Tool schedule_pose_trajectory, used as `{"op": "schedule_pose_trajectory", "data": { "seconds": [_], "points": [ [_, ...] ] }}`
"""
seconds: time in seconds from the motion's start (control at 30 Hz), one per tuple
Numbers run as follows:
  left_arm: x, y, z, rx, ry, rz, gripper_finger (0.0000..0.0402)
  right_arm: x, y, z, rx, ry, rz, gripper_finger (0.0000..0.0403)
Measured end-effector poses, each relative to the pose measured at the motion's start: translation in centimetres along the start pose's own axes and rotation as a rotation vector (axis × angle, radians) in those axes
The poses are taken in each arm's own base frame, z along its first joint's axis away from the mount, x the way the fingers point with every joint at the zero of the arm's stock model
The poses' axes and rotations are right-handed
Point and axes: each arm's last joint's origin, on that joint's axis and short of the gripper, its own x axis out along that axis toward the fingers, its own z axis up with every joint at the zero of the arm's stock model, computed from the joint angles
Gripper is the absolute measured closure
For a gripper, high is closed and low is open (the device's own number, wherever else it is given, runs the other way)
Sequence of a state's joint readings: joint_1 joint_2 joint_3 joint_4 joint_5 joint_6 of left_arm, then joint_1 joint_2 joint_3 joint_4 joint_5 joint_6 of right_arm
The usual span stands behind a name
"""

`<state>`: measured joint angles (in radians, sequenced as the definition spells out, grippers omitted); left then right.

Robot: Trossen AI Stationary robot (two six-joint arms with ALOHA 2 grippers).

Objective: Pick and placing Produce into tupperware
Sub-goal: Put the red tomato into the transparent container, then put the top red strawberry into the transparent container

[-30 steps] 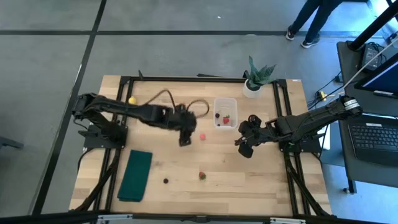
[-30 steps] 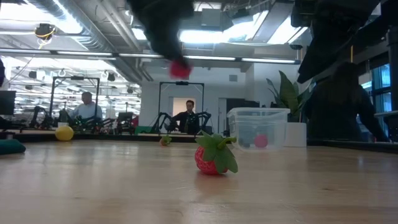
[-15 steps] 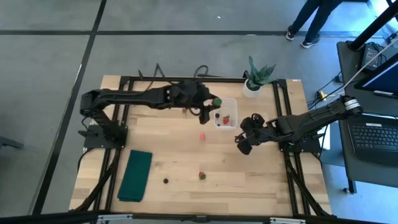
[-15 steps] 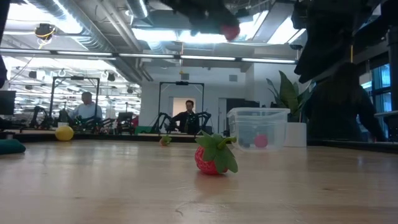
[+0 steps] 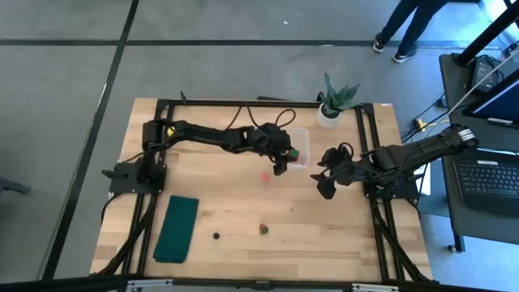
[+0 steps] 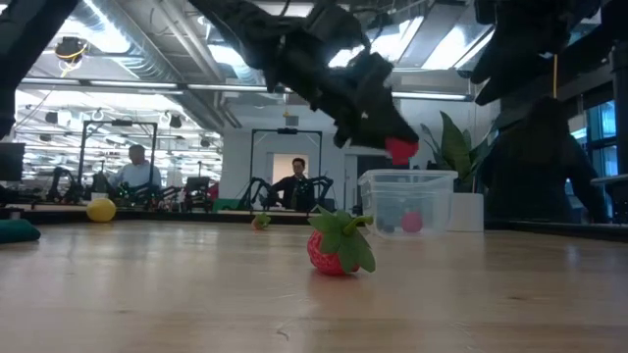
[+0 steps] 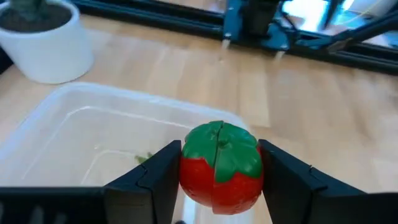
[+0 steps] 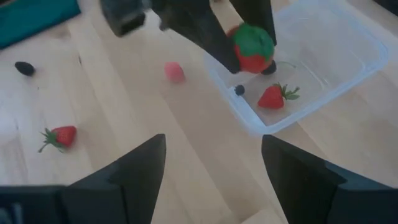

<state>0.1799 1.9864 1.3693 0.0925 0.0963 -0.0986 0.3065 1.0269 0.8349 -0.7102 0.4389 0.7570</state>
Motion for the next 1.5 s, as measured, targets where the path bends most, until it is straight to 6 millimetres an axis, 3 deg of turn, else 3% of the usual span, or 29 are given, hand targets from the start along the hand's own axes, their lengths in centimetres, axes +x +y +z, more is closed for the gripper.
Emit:
{"op": "schedule_pose_trajectory", "data": {
  "seconds": [0.43,0.6,1.13,1.5],
  "points": [
    [0.6,1.7,-0.8,-0.018,0.031,0.068,0.0206,-0.1,0.0,0.0,-0.001,-0.004,0.004,0.0136],
    [0.9,1.8,-1.7,-0.024,0.098,0.079,0.0206,-0.1,0.0,0.0,-0.004,-0.003,0.003,0.0136],
    [1.1,1.8,-1.7,-0.022,0.082,0.088,0.0201,-0.1,0.0,0.0,-0.005,-0.003,0.004,0.0136],
    [1.2,1.6,-1.6,-0.025,0.076,0.033,0.0116,-0.1,0.0,0.0,-0.004,-0.003,0.005,0.0136]
  ]
}}
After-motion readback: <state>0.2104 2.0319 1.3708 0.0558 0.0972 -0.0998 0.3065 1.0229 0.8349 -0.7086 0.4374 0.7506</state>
